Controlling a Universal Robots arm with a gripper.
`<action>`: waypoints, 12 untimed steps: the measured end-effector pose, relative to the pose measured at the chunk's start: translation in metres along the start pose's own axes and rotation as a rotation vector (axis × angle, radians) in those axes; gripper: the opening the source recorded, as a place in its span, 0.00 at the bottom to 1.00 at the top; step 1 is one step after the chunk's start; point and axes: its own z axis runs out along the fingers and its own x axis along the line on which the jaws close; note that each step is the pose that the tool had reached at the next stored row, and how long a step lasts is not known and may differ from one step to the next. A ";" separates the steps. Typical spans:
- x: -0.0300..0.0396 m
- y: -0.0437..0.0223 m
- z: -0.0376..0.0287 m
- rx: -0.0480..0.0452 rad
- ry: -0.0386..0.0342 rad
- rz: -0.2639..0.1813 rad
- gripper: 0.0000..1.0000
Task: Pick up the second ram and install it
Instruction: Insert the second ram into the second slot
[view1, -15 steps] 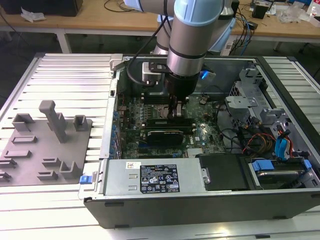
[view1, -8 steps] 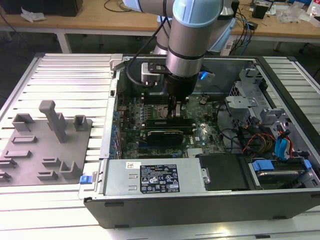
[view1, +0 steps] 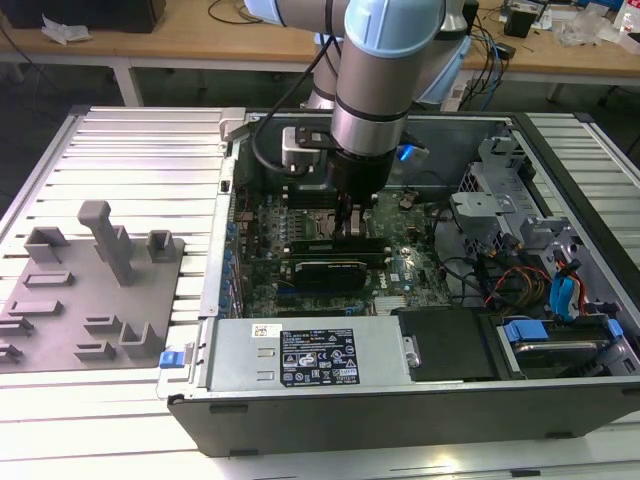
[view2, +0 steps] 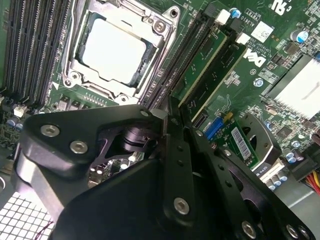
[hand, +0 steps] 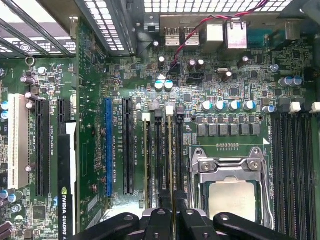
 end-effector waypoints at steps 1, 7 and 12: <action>0.0003 0.0000 -0.0001 -0.0001 0.0001 0.000 0.13; 0.0004 -0.0001 0.0018 -0.0002 -0.0059 0.000 0.13; 0.0003 -0.0003 0.0031 -0.0003 -0.0061 0.000 0.21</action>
